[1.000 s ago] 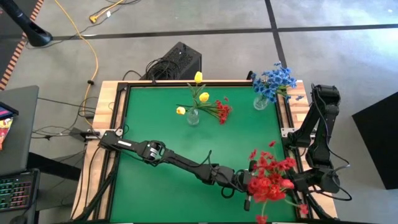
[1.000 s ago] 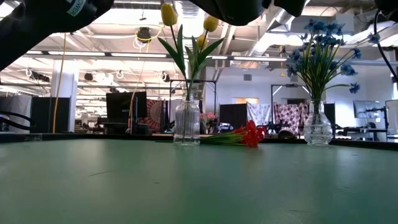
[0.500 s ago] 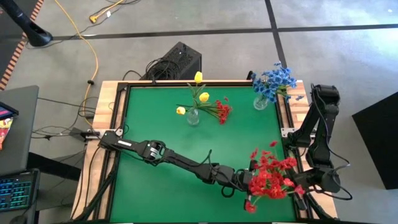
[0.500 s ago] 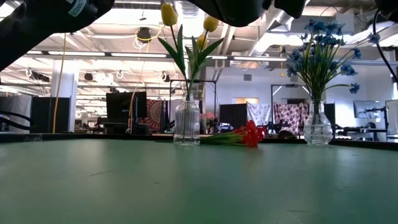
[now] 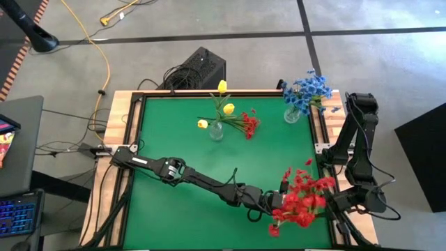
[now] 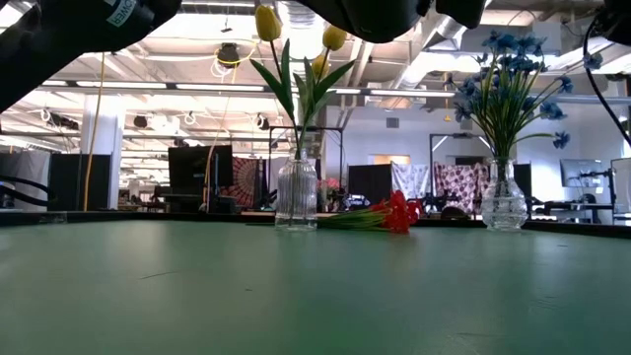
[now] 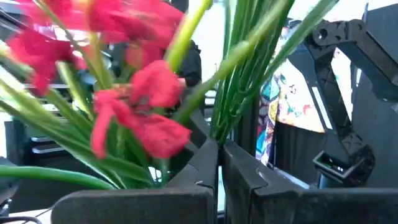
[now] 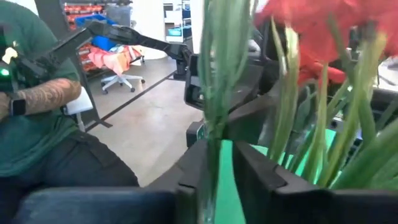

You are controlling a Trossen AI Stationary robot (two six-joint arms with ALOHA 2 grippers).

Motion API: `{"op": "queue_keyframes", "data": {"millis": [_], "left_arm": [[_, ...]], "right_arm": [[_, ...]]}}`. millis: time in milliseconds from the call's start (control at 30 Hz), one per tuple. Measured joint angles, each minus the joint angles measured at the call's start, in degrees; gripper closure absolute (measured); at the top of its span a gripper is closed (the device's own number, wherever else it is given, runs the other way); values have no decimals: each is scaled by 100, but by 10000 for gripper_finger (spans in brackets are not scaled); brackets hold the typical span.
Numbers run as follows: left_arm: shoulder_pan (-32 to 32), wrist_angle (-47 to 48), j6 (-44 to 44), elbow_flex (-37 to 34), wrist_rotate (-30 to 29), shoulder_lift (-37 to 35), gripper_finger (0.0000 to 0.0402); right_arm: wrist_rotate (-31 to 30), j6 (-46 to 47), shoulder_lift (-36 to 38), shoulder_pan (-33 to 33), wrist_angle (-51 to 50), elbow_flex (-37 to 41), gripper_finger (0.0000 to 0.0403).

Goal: Sort flowers into vase by color
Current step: Put the bottom red flowers into the yellow vase

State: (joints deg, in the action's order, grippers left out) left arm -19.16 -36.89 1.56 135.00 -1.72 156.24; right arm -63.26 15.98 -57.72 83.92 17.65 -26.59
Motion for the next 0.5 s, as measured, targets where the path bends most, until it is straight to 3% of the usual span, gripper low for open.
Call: {"op": "queue_keyframes", "data": {"millis": [333, 500], "left_arm": [[-2, 36, -35, -4, 1, 4, 401], [-2, 56, -29, -4, -1, 4, 401]], "right_arm": [[202, 800, 95, 65, -634, -2, 160], [445, 970, 253, 290, -665, -2, 139]]}}
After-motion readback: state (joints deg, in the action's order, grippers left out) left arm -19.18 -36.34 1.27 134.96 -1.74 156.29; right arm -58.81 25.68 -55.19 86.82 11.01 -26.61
